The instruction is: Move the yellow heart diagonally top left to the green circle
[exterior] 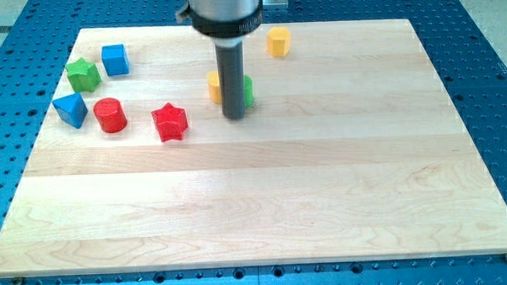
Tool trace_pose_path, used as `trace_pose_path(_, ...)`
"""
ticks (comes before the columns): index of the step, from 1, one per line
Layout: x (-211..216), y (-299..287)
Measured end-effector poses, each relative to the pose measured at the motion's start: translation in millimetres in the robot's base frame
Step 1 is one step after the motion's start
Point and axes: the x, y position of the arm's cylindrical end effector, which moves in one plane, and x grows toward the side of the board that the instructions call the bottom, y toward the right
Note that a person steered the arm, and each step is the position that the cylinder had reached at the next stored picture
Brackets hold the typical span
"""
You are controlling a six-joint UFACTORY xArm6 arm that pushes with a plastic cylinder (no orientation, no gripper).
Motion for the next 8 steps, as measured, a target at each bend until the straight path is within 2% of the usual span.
trace_pose_path(1,-45.9,-31.6)
trace_pose_path(2,-73.3,-65.6)
trace_pose_path(3,-78.8,-80.4)
trace_pose_path(4,-105.9,-43.7)
trace_pose_path(5,-140.5,31.3)
trace_pose_path(6,-92.2,83.3)
trace_pose_path(7,-34.9,93.2)
trace_pose_path(8,-44.1,49.9)
